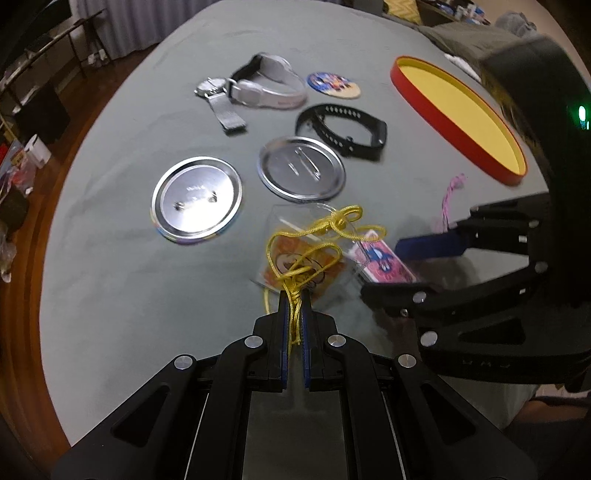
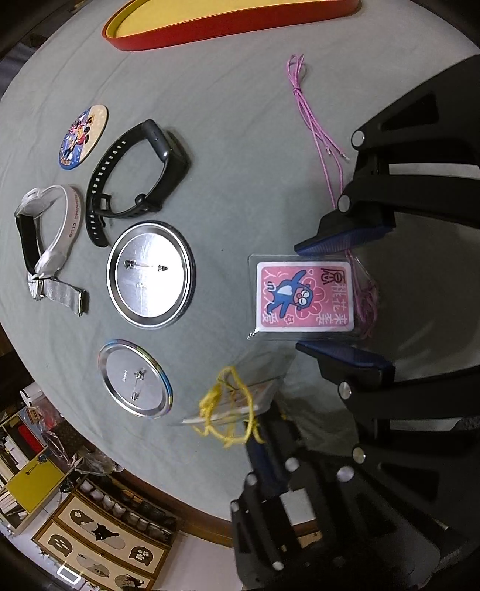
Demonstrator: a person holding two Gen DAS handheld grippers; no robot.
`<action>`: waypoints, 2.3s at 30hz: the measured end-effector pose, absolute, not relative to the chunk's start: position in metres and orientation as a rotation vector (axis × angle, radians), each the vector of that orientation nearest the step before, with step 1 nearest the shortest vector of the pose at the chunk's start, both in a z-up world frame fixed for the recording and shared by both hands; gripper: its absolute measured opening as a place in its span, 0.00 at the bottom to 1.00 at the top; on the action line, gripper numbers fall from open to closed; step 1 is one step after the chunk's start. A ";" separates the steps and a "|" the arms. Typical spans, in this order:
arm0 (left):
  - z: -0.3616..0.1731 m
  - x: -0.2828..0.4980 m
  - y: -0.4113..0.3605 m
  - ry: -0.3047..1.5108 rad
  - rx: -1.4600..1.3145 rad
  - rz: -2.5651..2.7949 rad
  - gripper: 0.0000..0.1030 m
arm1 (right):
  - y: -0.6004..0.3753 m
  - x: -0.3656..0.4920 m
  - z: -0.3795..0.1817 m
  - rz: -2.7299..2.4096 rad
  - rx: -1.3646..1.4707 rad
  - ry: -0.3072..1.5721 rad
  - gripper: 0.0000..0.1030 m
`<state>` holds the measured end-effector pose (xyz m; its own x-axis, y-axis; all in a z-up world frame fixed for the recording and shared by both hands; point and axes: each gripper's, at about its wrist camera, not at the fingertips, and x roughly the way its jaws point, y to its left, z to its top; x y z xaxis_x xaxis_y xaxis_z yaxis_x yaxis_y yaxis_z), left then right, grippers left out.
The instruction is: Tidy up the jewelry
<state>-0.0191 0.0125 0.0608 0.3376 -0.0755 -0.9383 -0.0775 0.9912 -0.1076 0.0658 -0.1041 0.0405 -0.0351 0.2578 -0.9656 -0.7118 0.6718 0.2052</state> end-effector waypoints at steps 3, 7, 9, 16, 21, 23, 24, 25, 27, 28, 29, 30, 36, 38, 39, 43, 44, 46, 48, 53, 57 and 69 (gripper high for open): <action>0.057 -0.020 0.009 1.238 -0.141 -0.006 0.05 | -0.113 0.068 0.043 0.804 -0.403 1.401 0.57; 0.056 -0.019 0.006 1.244 -0.143 -0.016 0.05 | -0.126 0.069 0.048 0.809 -0.383 1.391 0.59; 0.056 -0.019 0.004 1.246 -0.143 -0.018 0.05 | -0.131 0.069 0.050 0.811 -0.379 1.390 0.60; 0.059 -0.016 -0.001 1.252 -0.136 -0.026 0.05 | -0.146 0.071 0.055 0.800 -0.367 1.386 0.61; 0.061 -0.016 -0.007 1.257 -0.125 -0.031 0.06 | -0.154 0.075 0.057 0.785 -0.346 1.383 0.61; 0.064 -0.016 -0.008 1.253 -0.120 -0.026 0.08 | -0.154 0.076 0.058 0.781 -0.340 1.380 0.61; 0.065 -0.016 -0.009 1.253 -0.120 -0.023 0.11 | -0.152 0.076 0.058 0.779 -0.336 1.380 0.61; 0.066 -0.016 -0.009 1.250 -0.120 -0.018 0.23 | -0.153 0.076 0.058 0.776 -0.334 1.380 0.61; 0.071 -0.015 -0.008 1.239 -0.115 0.006 0.47 | -0.154 0.077 0.059 0.774 -0.328 1.381 0.61; 0.074 -0.014 -0.007 1.229 -0.113 0.020 0.53 | -0.151 0.075 0.058 0.773 -0.326 1.380 0.61; 0.076 -0.014 -0.006 1.226 -0.115 0.029 0.56 | -0.150 0.074 0.058 0.771 -0.321 1.378 0.62; 0.077 -0.013 -0.005 1.224 -0.119 0.034 0.57 | -0.152 0.074 0.058 0.768 -0.318 1.378 0.63; 0.085 -0.013 0.004 1.203 -0.108 0.095 0.79 | -0.158 0.078 0.063 0.765 -0.303 1.361 0.68; 0.088 -0.012 0.008 1.196 -0.110 0.117 0.85 | -0.158 0.077 0.066 0.767 -0.305 1.351 0.72; 0.089 -0.012 0.010 1.195 -0.114 0.127 0.86 | -0.157 0.077 0.067 0.769 -0.304 1.347 0.76; 0.090 -0.008 0.020 1.196 -0.139 0.166 0.90 | -0.156 0.076 0.073 0.797 -0.301 1.317 0.84; 0.090 -0.007 0.023 1.198 -0.148 0.182 0.90 | -0.156 0.075 0.075 0.802 -0.304 1.311 0.84; 0.091 -0.005 0.028 1.194 -0.169 0.201 0.90 | -0.156 0.076 0.078 0.804 -0.309 1.301 0.84; 0.093 -0.003 0.033 1.187 -0.182 0.218 0.90 | -0.156 0.080 0.081 0.798 -0.313 1.292 0.85; 0.101 0.007 0.044 1.166 -0.219 0.252 0.91 | -0.157 0.097 0.086 0.774 -0.303 1.273 0.86; 0.107 0.027 0.055 1.137 -0.225 0.268 0.92 | -0.153 0.117 0.092 0.751 -0.285 1.258 0.86; 0.116 0.086 0.088 1.068 -0.254 0.289 0.92 | -0.133 0.178 0.112 0.733 -0.274 1.173 0.86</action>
